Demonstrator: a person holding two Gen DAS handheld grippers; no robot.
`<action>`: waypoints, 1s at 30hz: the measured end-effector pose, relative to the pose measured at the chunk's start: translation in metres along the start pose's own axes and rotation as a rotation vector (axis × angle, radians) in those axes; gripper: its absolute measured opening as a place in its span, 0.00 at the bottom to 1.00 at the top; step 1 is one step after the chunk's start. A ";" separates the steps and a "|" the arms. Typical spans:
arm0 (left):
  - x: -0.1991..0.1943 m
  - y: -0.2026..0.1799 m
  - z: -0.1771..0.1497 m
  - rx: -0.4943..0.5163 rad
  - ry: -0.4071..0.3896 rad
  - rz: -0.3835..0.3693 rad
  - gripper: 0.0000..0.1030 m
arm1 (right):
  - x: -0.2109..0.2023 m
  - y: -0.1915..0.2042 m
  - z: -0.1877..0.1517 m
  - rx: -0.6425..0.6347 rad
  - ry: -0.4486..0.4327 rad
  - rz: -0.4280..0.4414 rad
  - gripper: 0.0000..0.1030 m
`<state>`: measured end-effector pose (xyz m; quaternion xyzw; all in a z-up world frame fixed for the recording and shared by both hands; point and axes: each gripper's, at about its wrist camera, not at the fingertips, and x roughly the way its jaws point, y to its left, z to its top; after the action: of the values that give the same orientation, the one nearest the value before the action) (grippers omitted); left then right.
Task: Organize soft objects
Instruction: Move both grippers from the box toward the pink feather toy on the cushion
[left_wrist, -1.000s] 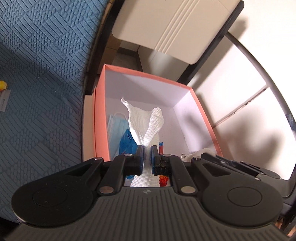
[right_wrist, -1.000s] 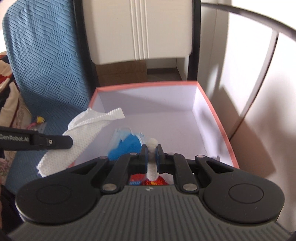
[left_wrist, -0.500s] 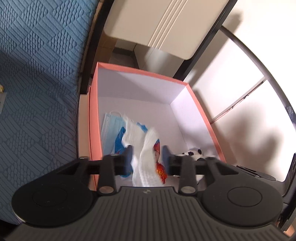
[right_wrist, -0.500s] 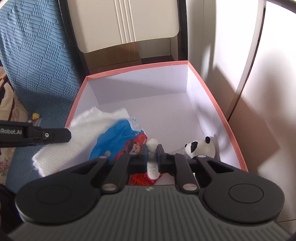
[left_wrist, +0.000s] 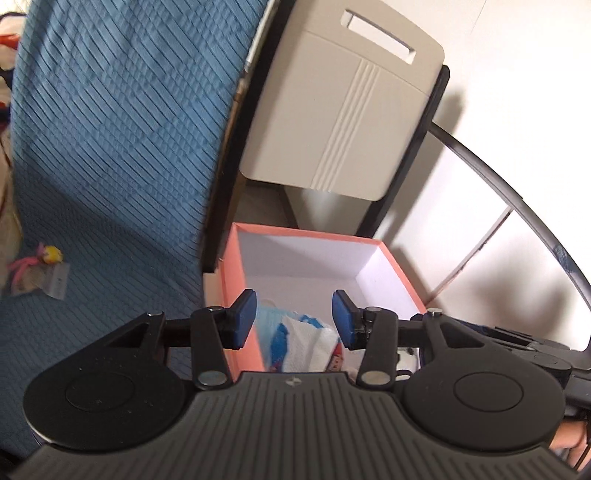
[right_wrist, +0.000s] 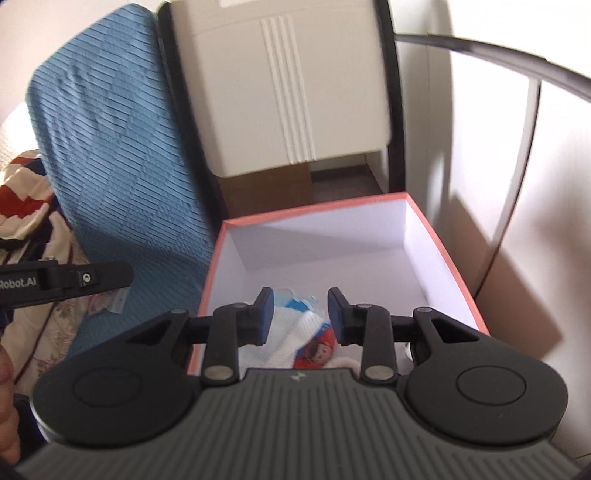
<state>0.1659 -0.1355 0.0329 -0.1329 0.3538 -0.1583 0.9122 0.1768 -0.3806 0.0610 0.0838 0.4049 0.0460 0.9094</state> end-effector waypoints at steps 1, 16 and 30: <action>-0.007 0.002 0.001 0.007 -0.015 0.010 0.50 | -0.003 0.006 0.002 -0.010 -0.010 0.012 0.34; -0.082 0.052 0.002 -0.017 -0.146 0.109 0.50 | -0.017 0.081 0.014 -0.117 -0.063 0.168 0.34; -0.090 0.096 -0.022 -0.050 -0.126 0.197 0.50 | 0.008 0.127 -0.012 -0.186 0.000 0.221 0.34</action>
<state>0.1068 -0.0159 0.0371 -0.1299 0.3108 -0.0502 0.9402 0.1709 -0.2537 0.0716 0.0429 0.3873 0.1832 0.9025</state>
